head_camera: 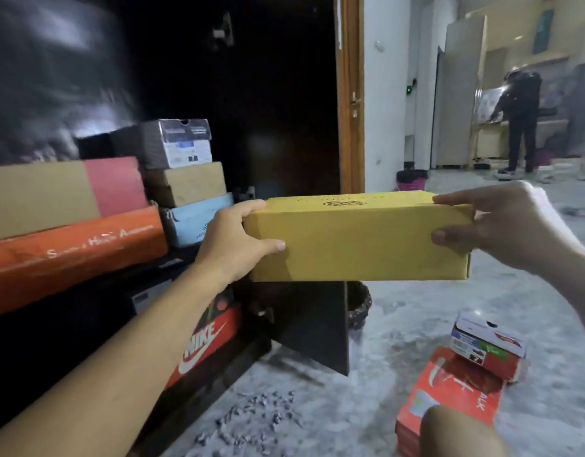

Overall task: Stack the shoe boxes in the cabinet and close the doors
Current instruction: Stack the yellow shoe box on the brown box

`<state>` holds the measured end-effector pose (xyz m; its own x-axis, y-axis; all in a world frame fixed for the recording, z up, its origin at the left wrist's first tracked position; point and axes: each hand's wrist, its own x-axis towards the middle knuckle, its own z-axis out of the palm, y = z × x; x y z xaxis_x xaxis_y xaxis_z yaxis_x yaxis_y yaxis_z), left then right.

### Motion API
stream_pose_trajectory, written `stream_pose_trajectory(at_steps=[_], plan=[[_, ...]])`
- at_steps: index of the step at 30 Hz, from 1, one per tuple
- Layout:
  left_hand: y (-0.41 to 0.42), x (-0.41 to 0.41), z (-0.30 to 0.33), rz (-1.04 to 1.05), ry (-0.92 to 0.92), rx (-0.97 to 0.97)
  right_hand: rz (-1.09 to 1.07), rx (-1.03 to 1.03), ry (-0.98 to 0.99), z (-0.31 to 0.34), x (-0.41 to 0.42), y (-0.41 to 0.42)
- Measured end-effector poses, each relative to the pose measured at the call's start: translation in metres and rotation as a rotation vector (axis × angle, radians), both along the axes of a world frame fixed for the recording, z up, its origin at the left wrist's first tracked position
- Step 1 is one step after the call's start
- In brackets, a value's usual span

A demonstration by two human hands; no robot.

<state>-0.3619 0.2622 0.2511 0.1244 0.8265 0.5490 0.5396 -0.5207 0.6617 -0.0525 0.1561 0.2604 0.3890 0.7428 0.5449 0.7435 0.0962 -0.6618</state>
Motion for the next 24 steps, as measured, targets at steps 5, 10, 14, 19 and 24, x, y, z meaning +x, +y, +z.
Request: stream_pose_trajectory(at_steps=[5, 10, 14, 19, 24], plan=[[0.003, -0.06, 0.036, 0.163, -0.149, 0.024, 0.129, 0.093, -0.051, 0.03, -0.069, 0.044], [0.01, -0.115, 0.082, 0.239, -0.396, 0.01, 0.258, 0.203, -0.091, 0.059, -0.137, 0.095], [0.019, -0.152, 0.12, 0.343, -0.596, 0.095, 0.351, 0.286, -0.1, 0.088, -0.183, 0.136], [0.034, -0.178, 0.165, 0.437, -0.731, 0.241, 0.457, 0.387, -0.08, 0.127, -0.229, 0.18], [0.053, -0.209, 0.196, 0.558, -0.668, 0.294, 0.541, 0.449, -0.068, 0.154, -0.272, 0.223]])
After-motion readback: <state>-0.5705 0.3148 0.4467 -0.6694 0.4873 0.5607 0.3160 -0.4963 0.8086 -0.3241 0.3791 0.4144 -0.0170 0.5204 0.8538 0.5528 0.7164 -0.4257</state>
